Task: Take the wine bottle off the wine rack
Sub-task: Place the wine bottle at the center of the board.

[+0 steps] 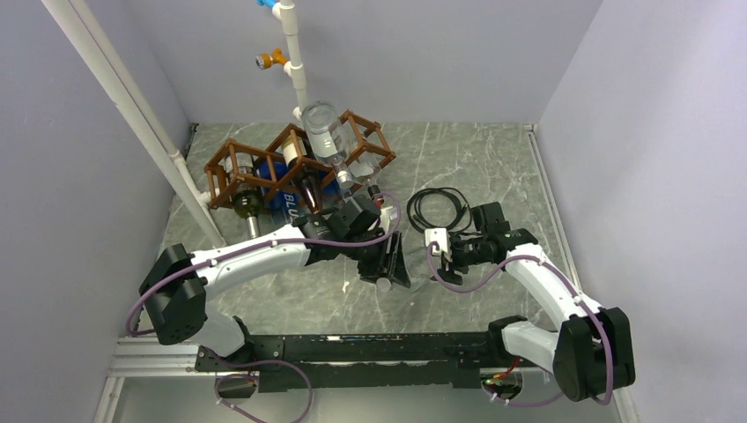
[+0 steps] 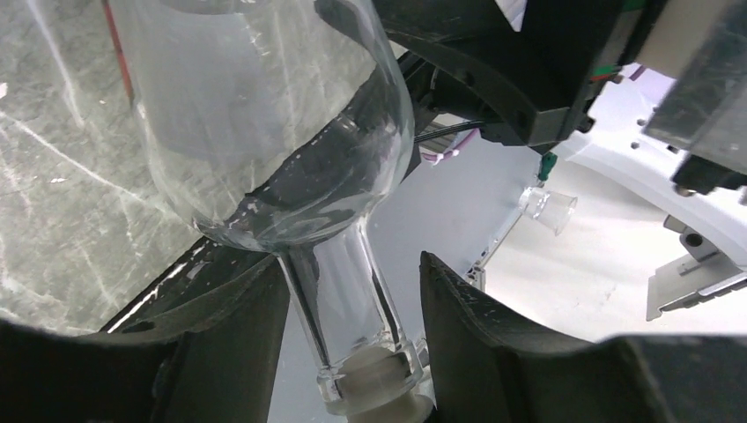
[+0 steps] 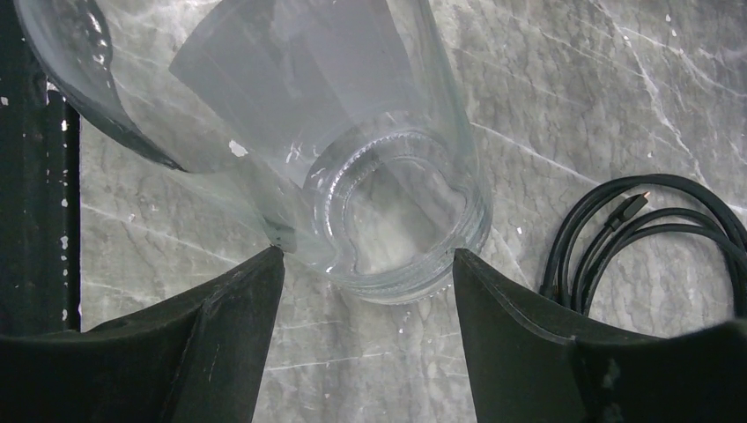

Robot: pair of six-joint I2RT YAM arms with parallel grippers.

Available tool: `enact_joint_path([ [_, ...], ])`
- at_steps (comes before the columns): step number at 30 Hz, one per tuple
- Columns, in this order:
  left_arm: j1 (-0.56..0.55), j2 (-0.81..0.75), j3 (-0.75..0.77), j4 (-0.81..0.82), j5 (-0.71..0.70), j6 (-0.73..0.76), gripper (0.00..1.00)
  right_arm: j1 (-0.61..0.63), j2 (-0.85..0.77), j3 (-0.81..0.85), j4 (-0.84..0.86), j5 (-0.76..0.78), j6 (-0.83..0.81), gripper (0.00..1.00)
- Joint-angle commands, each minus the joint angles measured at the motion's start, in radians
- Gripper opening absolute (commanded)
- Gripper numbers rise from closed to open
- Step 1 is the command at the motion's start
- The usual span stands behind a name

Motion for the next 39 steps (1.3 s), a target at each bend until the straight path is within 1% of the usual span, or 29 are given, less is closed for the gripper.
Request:
enact_joint_path([
  [1,-0.001,-0.045,0.021,0.193,0.043,-0.007,0.59,0.015,0.015,0.011,-0.014,-0.065,0.008,0.71],
  [13,0.013,-0.047,0.007,0.207,0.059,-0.015,0.73,0.016,0.046,0.023,-0.032,-0.094,0.016,0.72],
  [26,0.041,-0.052,-0.002,0.224,0.085,-0.003,0.76,0.015,0.075,0.040,-0.056,-0.107,0.027,0.76],
  [30,0.048,-0.051,0.002,0.220,0.092,0.013,0.76,0.014,0.081,0.045,-0.063,-0.104,0.030,0.82],
  [39,0.054,-0.026,0.024,0.214,0.121,0.040,0.77,0.009,0.090,0.049,-0.066,-0.095,0.036,0.85],
])
